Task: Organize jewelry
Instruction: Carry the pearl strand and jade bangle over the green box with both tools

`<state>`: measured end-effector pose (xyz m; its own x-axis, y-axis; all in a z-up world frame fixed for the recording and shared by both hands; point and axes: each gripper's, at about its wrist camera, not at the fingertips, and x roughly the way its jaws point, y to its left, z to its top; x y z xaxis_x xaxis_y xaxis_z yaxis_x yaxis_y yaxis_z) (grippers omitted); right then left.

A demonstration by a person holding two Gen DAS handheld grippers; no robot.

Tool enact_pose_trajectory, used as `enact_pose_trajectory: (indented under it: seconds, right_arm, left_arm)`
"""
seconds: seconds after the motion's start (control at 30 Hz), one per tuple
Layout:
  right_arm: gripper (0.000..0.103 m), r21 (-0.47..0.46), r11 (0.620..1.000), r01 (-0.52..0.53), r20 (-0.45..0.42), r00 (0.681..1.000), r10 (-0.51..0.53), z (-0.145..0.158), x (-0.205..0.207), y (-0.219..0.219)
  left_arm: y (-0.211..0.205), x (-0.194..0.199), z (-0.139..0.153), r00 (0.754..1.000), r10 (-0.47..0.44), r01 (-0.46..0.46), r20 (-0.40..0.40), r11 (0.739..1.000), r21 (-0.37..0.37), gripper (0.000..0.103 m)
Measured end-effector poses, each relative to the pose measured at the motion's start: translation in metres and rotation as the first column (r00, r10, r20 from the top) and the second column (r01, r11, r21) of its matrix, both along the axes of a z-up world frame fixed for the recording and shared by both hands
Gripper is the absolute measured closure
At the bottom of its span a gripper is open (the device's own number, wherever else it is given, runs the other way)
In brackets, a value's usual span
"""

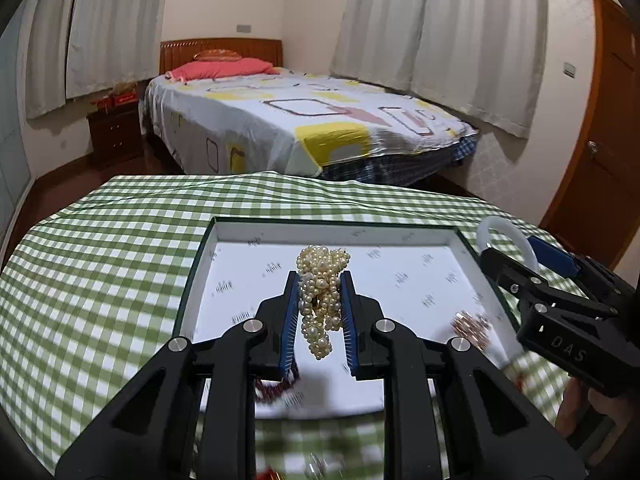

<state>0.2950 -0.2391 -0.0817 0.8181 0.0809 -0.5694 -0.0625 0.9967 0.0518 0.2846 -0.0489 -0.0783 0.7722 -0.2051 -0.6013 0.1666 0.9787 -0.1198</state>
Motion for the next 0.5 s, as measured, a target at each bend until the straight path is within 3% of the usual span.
enact_pose_trajectory:
  seconds: [0.23, 0.5]
  right_arm:
    - [0.034, -0.010, 1.000, 0.021, -0.071, 0.997, -0.022, -0.025, 0.047, -0.010]
    - [0.034, -0.028, 1.000, 0.013, -0.159, 0.987, -0.017, -0.042, 0.079, -0.015]
  left_arm:
    - [0.011, 0.062, -0.015, 0.997, 0.038, -0.038, -0.067, 0.999, -0.002, 0.083]
    - [0.008, 0.108, -0.037, 0.984, 0.021, -0.017, -0.175, 0.999, 0.027, 0.083]
